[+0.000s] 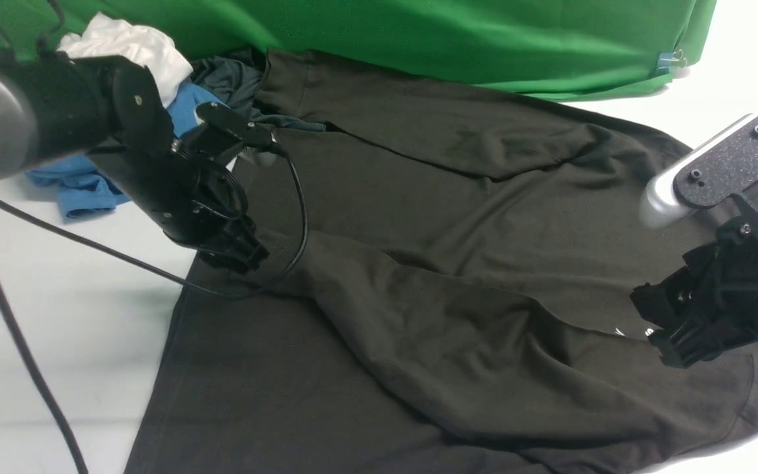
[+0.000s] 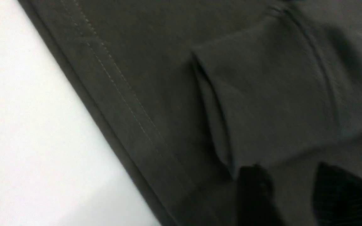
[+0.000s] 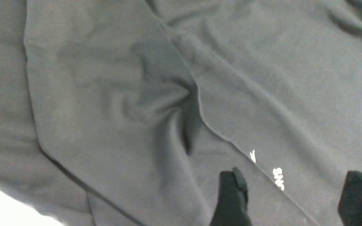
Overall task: Fold a long-sleeved shirt on a white desktop.
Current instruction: 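Fold the left side of the black T-shirt inward over its body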
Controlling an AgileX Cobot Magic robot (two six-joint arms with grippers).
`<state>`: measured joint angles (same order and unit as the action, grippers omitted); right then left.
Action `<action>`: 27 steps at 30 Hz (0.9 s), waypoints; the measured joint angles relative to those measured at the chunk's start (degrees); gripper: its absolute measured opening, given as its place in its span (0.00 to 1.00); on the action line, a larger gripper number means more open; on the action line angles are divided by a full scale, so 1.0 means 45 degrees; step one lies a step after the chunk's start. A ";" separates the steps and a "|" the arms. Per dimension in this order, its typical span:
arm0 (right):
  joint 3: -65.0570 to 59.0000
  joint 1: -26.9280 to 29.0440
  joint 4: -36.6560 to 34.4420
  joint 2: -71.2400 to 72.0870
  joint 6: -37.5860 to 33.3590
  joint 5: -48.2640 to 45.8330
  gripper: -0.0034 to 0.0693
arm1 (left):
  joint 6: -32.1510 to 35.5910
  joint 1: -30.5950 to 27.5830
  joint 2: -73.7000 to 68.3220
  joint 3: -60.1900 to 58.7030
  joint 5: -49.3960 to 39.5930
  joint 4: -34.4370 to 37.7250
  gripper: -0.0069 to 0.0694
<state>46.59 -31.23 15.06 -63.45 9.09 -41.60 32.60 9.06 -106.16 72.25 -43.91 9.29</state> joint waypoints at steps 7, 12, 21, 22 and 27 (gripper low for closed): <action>0.0000 0.0000 -0.0023 0.0000 -0.0029 0.0250 0.69 | -0.0307 0.0000 -0.0930 0.0000 0.1092 0.0400 0.70; 0.0000 0.0000 -0.0023 0.0000 -0.0056 0.0290 0.69 | -0.0352 0.0000 -0.1180 0.0000 0.1268 0.0584 0.58; 0.0000 0.0000 -0.0023 0.0000 -0.0056 0.0470 0.69 | -0.0352 0.0000 -0.1177 0.0000 0.0548 0.0242 0.17; 0.0000 0.0000 -0.0023 0.0000 -0.0056 0.0470 0.69 | -0.0352 0.0000 -0.1164 0.0004 0.0550 0.0223 0.16; 0.0000 0.0000 -0.0023 0.0000 -0.0085 0.0368 0.69 | -0.0874 0.0000 -0.0751 0.0291 -0.0296 -0.0757 0.13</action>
<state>46.59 -31.23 14.95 -63.45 8.71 -39.94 28.67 9.06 -109.54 73.56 -45.24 5.88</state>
